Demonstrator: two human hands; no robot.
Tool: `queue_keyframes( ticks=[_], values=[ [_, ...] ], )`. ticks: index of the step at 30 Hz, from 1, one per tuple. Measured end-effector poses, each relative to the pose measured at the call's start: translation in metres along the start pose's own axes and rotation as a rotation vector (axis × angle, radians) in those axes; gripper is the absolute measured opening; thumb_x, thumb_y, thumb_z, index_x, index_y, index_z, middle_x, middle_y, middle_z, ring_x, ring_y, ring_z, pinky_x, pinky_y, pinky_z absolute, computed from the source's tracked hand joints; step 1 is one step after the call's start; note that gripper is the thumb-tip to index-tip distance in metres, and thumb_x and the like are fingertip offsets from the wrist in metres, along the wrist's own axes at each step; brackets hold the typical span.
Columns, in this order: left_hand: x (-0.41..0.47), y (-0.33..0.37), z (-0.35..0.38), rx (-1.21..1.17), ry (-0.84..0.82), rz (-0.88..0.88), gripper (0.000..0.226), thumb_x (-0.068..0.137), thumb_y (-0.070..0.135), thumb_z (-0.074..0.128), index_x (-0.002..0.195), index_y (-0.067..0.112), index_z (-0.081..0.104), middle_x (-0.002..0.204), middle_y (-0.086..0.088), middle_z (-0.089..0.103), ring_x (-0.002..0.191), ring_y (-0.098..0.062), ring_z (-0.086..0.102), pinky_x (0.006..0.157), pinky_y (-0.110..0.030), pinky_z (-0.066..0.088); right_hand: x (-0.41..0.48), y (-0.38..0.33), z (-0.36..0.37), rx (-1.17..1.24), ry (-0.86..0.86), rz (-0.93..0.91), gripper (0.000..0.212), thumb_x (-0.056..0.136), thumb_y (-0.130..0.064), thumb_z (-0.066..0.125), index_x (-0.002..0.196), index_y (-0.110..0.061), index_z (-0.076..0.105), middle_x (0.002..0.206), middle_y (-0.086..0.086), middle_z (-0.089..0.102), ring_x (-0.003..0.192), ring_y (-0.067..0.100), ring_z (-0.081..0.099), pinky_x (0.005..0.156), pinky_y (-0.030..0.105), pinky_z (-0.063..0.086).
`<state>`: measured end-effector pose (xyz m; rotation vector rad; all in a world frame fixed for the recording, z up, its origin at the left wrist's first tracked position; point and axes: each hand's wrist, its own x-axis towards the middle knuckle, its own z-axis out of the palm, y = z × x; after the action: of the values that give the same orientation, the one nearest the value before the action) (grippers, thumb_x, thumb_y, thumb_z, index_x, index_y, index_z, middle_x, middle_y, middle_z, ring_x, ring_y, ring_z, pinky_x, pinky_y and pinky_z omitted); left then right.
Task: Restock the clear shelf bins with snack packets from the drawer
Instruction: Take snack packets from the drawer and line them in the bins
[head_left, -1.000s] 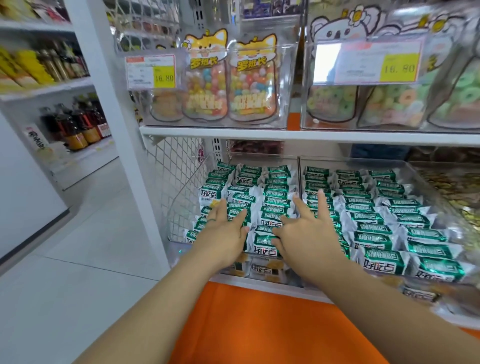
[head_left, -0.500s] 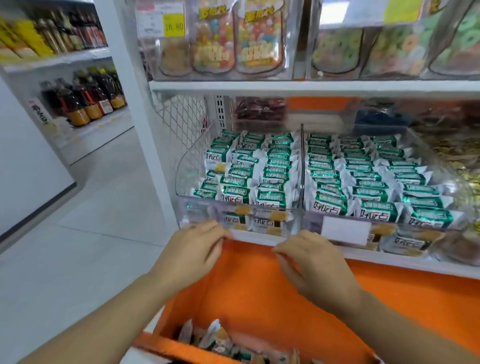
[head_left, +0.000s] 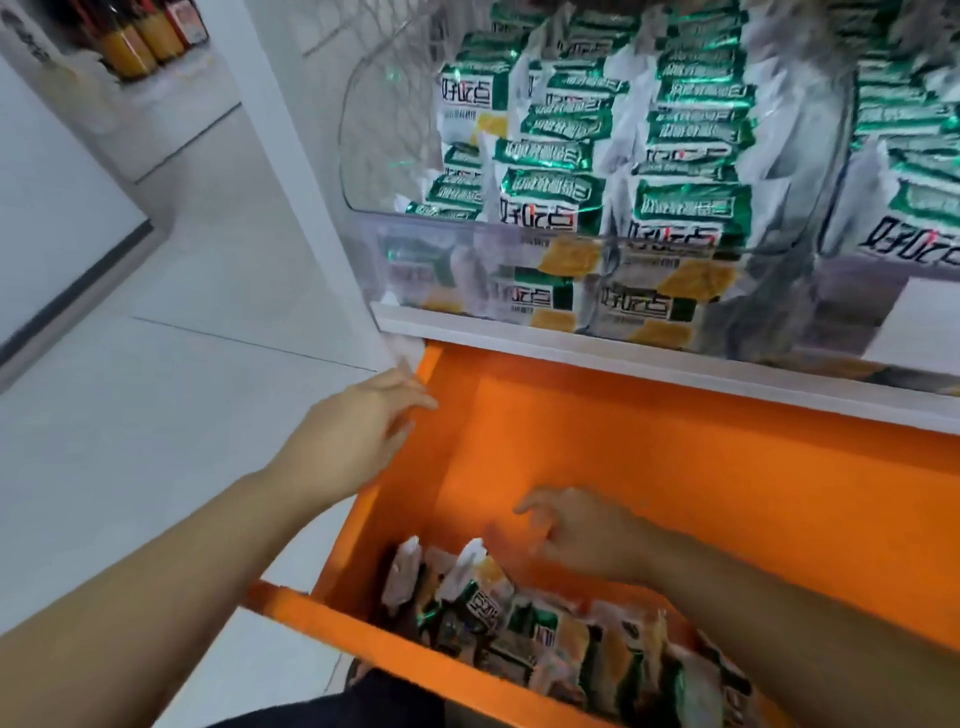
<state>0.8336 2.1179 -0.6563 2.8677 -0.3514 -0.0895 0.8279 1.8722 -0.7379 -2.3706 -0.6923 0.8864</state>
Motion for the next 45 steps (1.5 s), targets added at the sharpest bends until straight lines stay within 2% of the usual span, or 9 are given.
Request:
queue_keyframes(
  ticks=[6, 15, 19, 22, 25, 30, 34, 39, 45],
  values=[
    [0.002, -0.007, 0.013, -0.074, 0.050, 0.018, 0.030, 0.089, 0.007, 0.060, 0.111, 0.025, 0.069, 0.123, 0.012, 0.059, 0.107, -0.010, 0.060, 0.084, -0.019, 0.039, 0.032, -0.007, 0.041, 0.123, -0.149, -0.118, 0.060, 0.092, -0.020, 0.059, 0.146, -0.022, 0.033, 0.144, 0.005, 0.045, 0.129, 0.020, 0.046, 0.102, 0.031, 0.041],
    [0.000, -0.007, 0.015, -0.077, 0.068, 0.022, 0.030, 0.090, 0.009, 0.058, 0.112, 0.026, 0.069, 0.123, 0.013, 0.058, 0.101, -0.010, 0.060, 0.080, -0.025, 0.045, 0.027, 0.005, 0.029, 0.185, -0.011, -0.117, 0.012, 0.081, -0.017, 0.071, 0.089, -0.011, 0.064, 0.078, 0.003, 0.058, 0.068, 0.012, 0.050, 0.056, 0.024, 0.031],
    [0.000, -0.004, 0.016, -0.076, 0.072, 0.020, 0.029, 0.091, 0.009, 0.056, 0.113, 0.024, 0.069, 0.123, 0.011, 0.058, 0.100, -0.012, 0.061, 0.079, -0.026, 0.045, 0.009, 0.017, 0.004, 0.258, -0.154, 0.073, 0.039, 0.081, -0.021, 0.072, 0.060, -0.018, 0.039, 0.056, -0.006, 0.033, 0.044, 0.003, 0.030, 0.047, 0.022, 0.020],
    [0.000, -0.004, 0.016, -0.068, 0.056, 0.008, 0.030, 0.093, 0.011, 0.054, 0.116, 0.026, 0.067, 0.126, 0.013, 0.056, 0.091, -0.001, 0.053, 0.077, -0.020, 0.039, -0.005, 0.018, 0.000, 0.210, -0.390, 0.190, 0.039, 0.084, -0.023, 0.069, 0.064, -0.029, 0.036, 0.059, -0.013, 0.035, 0.039, -0.001, 0.036, 0.045, 0.018, 0.027],
    [0.000, -0.004, 0.016, -0.061, 0.054, 0.009, 0.030, 0.093, 0.012, 0.054, 0.116, 0.027, 0.067, 0.126, 0.014, 0.055, 0.090, 0.000, 0.051, 0.076, -0.018, 0.037, -0.012, 0.018, 0.006, 0.087, -0.548, 0.208, 0.024, 0.086, -0.034, 0.066, 0.092, -0.028, 0.043, 0.080, -0.010, 0.044, 0.062, 0.007, 0.046, 0.057, 0.023, 0.036],
    [0.000, -0.002, 0.015, -0.055, 0.048, 0.009, 0.030, 0.093, 0.011, 0.054, 0.116, 0.027, 0.067, 0.126, 0.014, 0.055, 0.085, 0.000, 0.051, 0.076, -0.019, 0.038, -0.015, 0.007, 0.020, -0.005, -0.555, 0.129, 0.030, 0.085, -0.025, 0.068, 0.096, -0.026, 0.040, 0.083, -0.010, 0.040, 0.066, 0.009, 0.041, 0.055, 0.028, 0.033],
    [-0.001, -0.004, 0.015, -0.050, 0.036, 0.009, 0.030, 0.093, 0.012, 0.054, 0.116, 0.027, 0.067, 0.126, 0.014, 0.055, 0.088, -0.002, 0.055, 0.076, -0.020, 0.041, -0.018, 0.000, 0.020, -0.034, -0.544, 0.097, 0.051, 0.084, -0.017, 0.068, 0.126, -0.021, 0.040, 0.080, -0.014, 0.036, 0.061, 0.006, 0.040, 0.049, 0.026, 0.033],
    [0.000, -0.002, 0.012, -0.023, -0.016, 0.000, 0.031, 0.095, 0.013, 0.052, 0.119, 0.028, 0.065, 0.131, 0.015, 0.052, 0.098, -0.006, 0.058, 0.078, -0.020, 0.040, -0.023, 0.000, 0.001, 0.055, -0.521, 0.121, 0.037, 0.085, -0.018, 0.067, 0.113, -0.026, 0.044, 0.091, -0.001, 0.054, 0.057, 0.005, 0.049, 0.047, 0.023, 0.036],
    [0.000, 0.015, -0.015, 0.213, -0.186, 0.045, 0.039, 0.095, 0.022, 0.053, 0.134, 0.029, 0.052, 0.145, 0.010, 0.040, 0.128, -0.014, 0.046, 0.103, -0.028, 0.035, -0.053, -0.001, -0.024, 0.070, -0.343, 0.139, 0.033, 0.082, -0.020, 0.068, 0.096, -0.038, 0.045, 0.088, 0.011, 0.059, 0.058, 0.016, 0.046, 0.050, 0.031, 0.034]
  ],
)
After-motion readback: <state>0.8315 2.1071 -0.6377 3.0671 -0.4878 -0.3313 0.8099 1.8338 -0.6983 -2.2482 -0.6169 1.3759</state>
